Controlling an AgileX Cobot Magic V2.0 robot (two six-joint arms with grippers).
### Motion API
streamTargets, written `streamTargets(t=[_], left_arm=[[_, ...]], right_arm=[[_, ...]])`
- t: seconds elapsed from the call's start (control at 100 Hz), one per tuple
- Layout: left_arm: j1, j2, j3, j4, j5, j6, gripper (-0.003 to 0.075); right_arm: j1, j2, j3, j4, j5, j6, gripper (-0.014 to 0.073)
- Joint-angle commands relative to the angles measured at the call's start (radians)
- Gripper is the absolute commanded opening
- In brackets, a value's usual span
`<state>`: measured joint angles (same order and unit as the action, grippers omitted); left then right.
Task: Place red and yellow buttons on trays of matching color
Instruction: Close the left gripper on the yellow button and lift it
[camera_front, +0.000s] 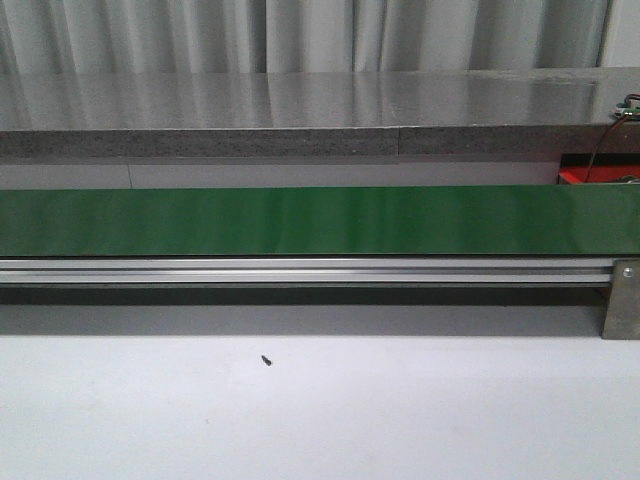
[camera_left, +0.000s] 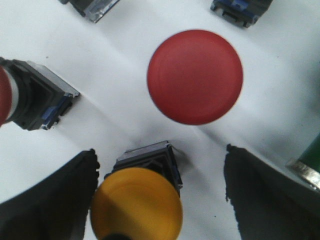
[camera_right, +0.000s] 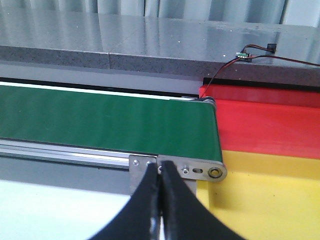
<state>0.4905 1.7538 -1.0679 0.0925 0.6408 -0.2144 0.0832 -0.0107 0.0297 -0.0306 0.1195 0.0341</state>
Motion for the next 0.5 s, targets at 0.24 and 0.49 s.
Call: streamTargets(t=[0.24,0.49], left_arm=[[-0.004,-0.04,-0.03,0.009,0.021,-0.002,0.0201],[-0.004,-0.049,-0.03,0.013,0.052,-0.002,0.0055]], right_arm=[[0.001,-0.018,-0.019,-0.007,-0.084,-0.002,-0.0067],[0.001,-0.018,-0.019,-0.007,-0.084,-0.002,-0.0067]])
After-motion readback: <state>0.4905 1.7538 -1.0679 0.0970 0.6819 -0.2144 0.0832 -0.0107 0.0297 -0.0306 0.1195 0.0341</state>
